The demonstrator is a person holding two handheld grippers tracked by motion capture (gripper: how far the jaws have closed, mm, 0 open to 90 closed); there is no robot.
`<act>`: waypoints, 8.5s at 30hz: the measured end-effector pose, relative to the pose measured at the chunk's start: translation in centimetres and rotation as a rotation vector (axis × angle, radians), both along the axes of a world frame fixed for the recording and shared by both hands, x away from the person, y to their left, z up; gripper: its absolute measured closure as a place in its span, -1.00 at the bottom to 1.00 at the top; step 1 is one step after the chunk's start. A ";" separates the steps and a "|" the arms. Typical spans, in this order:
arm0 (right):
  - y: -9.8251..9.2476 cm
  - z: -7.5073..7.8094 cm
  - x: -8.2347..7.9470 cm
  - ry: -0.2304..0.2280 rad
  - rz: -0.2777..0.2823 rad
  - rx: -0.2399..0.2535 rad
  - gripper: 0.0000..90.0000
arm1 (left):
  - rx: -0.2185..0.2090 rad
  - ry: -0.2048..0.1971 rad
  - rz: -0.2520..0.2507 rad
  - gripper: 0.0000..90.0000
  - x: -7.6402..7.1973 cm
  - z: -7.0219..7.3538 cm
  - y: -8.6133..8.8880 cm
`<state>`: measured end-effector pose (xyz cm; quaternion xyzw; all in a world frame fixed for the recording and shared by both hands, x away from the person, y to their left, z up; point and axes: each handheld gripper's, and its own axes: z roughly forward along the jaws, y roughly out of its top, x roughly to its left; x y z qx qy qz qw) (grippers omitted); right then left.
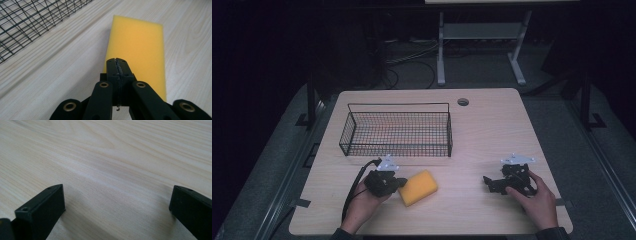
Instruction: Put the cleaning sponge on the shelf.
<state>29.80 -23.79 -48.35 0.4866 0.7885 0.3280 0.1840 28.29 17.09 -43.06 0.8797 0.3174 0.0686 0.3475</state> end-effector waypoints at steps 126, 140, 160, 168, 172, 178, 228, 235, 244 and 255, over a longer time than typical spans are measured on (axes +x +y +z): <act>0.0 0.0 0.0 0.001 -0.001 0.000 -1.00 | 0.220 0.104 -0.185 -0.50 3.0 3.1 -5.7; 0.0 0.0 0.0 0.000 0.000 0.000 -1.00 | 0.220 0.096 -0.178 -0.50 4.5 5.3 -5.3; 0.0 0.0 0.0 0.000 -0.001 -0.001 -1.00 | 0.218 0.062 -0.105 -0.50 7.5 8.0 -3.6; 0.0 0.0 0.0 0.003 -0.001 0.002 -1.00 | 0.225 0.053 -0.062 -0.50 9.1 8.7 -2.5; 0.0 0.0 0.0 0.002 -0.001 0.002 -1.00 | 0.221 0.046 -0.035 -0.50 9.9 8.9 -2.0; 0.0 0.0 0.0 0.003 -0.001 0.001 -1.00 | 0.226 0.042 -0.009 -0.50 11.0 9.3 -1.2; 0.0 0.0 0.0 0.002 -0.001 0.002 -1.00 | 0.241 0.053 0.309 -0.50 17.1 8.4 7.0; 0.0 0.0 0.0 0.001 -0.001 0.001 -1.00 | 0.235 0.070 0.350 -0.50 17.7 7.7 8.0; 0.0 0.0 0.0 0.001 -0.002 0.001 -1.00 | 0.226 0.097 0.392 -0.50 18.1 6.3 9.0; 0.0 0.0 0.0 -0.001 0.000 -0.001 -1.00 | 0.226 0.113 0.407 -0.50 18.4 4.8 9.4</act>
